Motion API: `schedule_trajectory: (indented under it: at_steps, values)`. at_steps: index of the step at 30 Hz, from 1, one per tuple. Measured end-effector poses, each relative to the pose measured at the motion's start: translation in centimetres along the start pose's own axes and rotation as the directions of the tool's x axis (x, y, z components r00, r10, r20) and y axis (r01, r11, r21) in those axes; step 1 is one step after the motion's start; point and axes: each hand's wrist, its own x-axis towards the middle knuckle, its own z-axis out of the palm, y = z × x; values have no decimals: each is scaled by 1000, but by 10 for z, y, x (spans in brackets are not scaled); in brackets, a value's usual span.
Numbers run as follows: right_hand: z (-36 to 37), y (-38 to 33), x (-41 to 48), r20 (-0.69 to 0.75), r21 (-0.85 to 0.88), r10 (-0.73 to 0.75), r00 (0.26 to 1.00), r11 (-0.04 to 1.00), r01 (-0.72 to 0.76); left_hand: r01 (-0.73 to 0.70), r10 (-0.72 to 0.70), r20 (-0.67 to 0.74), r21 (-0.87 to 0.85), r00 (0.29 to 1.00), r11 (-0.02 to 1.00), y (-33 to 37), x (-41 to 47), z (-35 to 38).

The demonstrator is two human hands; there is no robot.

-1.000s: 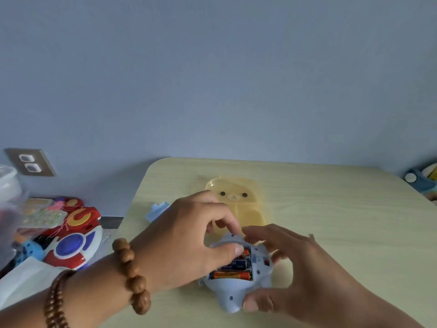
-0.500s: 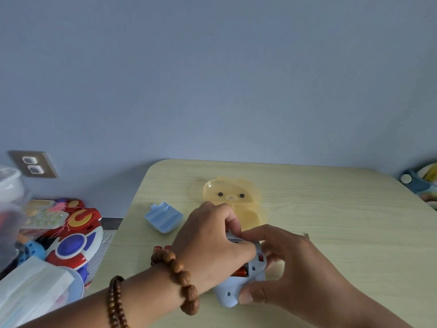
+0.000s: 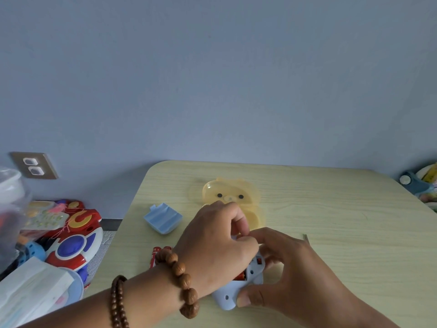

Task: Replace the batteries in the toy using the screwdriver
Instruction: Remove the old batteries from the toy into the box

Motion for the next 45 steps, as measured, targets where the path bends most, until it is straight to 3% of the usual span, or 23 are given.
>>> schedule_trajectory:
  at_steps: [5, 10, 18, 21, 24, 27, 34, 36, 40, 45]
  values:
    - [0, 4, -1, -17, 13, -1, 1000, 1000, 1, -241, 238, 39, 164, 971, 957, -12, -5, -4]
    - [2, 6, -1, -29, 23, 14, 999, 1000, -13, -268, 253, 109, 158, 961, 950, -16, -1, -16]
    - [2, 3, -2, -34, 33, 42, 999, 999, -41, -327, 319, 74, 173, 945, 929, -23, 2, -19]
    - [2, 2, -3, -36, 19, 46, 998, 999, -45, -302, 301, 54, 18, 952, 953, -25, 4, -25]
    - [3, 2, -3, -38, 9, 54, 998, 999, -54, -168, 177, 23, -227, 984, 959, -25, 7, -31]
    - [3, 2, -3, -39, 5, 72, 997, 997, -72, -27, 53, 46, -445, 998, 895, -28, 14, -36]
    - [3, -1, -3, -31, -13, 114, 993, 993, -114, 188, -56, 214, -673, 975, 716, -45, 31, -45]
    - [3, -2, -3, -28, -8, 117, 993, 993, -117, 171, -59, 196, -626, 979, 761, -51, 34, -48]
    - [3, -3, -3, -26, 7, 117, 993, 993, -117, 79, -67, 50, -289, 996, 954, -61, 42, -54]
    - [2, -1, -3, -26, -9, 97, 995, 995, -97, -143, 135, 88, 95, 987, 985, -71, 47, -54]
